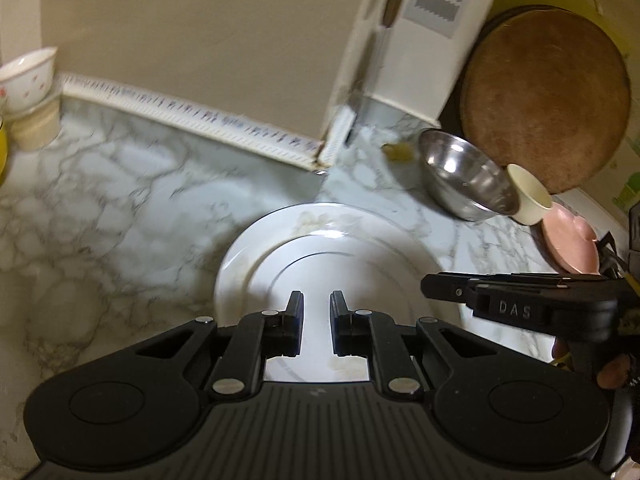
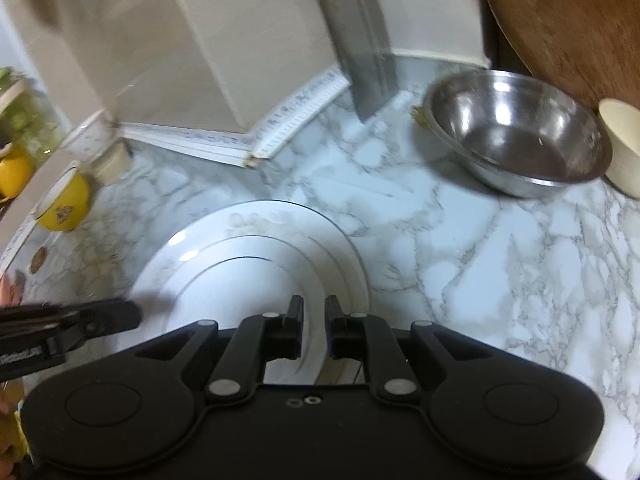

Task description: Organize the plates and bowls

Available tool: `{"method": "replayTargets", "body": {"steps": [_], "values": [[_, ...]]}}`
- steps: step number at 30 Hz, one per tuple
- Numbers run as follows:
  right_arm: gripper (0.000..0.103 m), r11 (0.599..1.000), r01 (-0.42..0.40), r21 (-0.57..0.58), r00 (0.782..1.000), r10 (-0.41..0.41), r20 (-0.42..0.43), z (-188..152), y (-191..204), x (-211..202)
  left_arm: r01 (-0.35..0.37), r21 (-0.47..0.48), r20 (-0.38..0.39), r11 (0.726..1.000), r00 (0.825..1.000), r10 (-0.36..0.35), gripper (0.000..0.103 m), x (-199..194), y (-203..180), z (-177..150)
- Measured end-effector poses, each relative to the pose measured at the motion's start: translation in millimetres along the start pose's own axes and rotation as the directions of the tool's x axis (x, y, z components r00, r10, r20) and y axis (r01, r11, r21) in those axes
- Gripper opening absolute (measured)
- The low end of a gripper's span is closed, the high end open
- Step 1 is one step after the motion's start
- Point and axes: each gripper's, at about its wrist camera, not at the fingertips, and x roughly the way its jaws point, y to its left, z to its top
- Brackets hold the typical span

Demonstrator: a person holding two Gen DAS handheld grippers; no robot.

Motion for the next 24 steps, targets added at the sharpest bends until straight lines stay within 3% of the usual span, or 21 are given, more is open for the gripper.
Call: {"method": "replayTargets", "body": {"steps": [7, 16, 19, 21, 23, 24], "values": [[0.013, 0.996, 0.001, -0.084, 0.995, 0.007, 0.095, -2.1, 7.2, -41.6, 0.007, 0.083, 0.044, 0.997, 0.999, -0.011, 0.013, -6.6, -35.1, 6.5], [0.018, 0.991, 0.093, -0.098, 0.978, -0.072, 0.198, -8.8, -11.2, -84.7, 0.021, 0.153, 0.077, 0.988, 0.996, -0.033, 0.013, -13.3, -75.3, 11.8], [0.036, 0.989, 0.118, -0.085, 0.97, -0.097, 0.225, -13.7, -21.3, -99.0, 0.025, 0.173, 0.083, 0.985, 0.996, -0.04, 0.013, -12.8, -89.8, 13.5], [0.073, 0.989, 0.133, -0.071, 0.962, -0.112, 0.25, -17.7, -28.1, -109.4, 0.037, 0.189, 0.081, 0.981, 0.995, -0.053, 0.015, -11.6, -99.4, 14.0], [0.086, 0.988, 0.146, -0.059, 0.953, -0.124, 0.277, -22.2, -34.8, -119.6, 0.046, 0.203, 0.081, 0.978, 0.995, -0.063, 0.032, -10.1, -109.2, 13.8], [0.087, 0.987, 0.151, -0.057, 0.951, -0.129, 0.282, -23.9, -38.0, -123.8, 0.052, 0.207, 0.083, 0.977, 0.994, -0.07, 0.039, -9.5, -113.8, 13.6]]}}
